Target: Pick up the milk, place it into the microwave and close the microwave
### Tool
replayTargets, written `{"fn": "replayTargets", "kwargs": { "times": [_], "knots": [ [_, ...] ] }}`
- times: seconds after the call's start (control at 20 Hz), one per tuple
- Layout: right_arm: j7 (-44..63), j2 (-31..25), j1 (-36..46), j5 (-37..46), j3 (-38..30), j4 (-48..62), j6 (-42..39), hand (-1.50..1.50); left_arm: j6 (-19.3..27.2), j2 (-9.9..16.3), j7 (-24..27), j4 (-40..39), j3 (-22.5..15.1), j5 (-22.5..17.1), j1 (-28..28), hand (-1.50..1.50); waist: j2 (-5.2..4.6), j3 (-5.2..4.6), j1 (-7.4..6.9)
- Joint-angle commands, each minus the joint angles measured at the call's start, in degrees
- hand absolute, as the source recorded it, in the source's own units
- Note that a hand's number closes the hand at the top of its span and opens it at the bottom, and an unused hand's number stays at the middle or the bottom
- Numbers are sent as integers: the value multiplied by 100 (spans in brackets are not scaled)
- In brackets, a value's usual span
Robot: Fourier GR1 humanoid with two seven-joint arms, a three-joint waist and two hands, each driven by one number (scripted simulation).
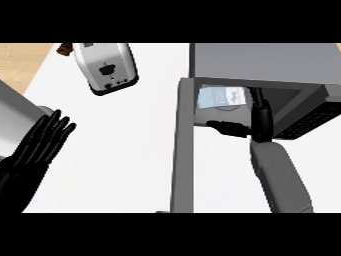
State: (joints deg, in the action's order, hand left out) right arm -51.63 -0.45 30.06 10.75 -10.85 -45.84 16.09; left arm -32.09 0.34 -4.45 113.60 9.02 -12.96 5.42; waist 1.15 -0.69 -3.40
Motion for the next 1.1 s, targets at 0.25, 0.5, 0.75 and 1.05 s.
{"fn": "replayTargets", "kwargs": {
  "times": [0.25,0.5,0.75,1.05],
  "knots": [
    [1054,6,489,-592,-477,1213,-538,-150,-554,128,178,-564,-565,343,-110,150,-176,74,223],
    [1134,40,-435,-603,-84,355,-798,-150,-635,148,933,-1076,-854,1262,-415,150,-99,64,405],
    [1360,-148,-1520,-757,220,-1014,-1305,-150,-89,-28,778,-1249,-1601,1573,-333,150,-87,65,423],
    [1713,40,-2620,-770,922,-2244,-1084,-150,-160,40,1257,-2331,-1933,2471,-1097,150,-98,63,469]
  ]
}}
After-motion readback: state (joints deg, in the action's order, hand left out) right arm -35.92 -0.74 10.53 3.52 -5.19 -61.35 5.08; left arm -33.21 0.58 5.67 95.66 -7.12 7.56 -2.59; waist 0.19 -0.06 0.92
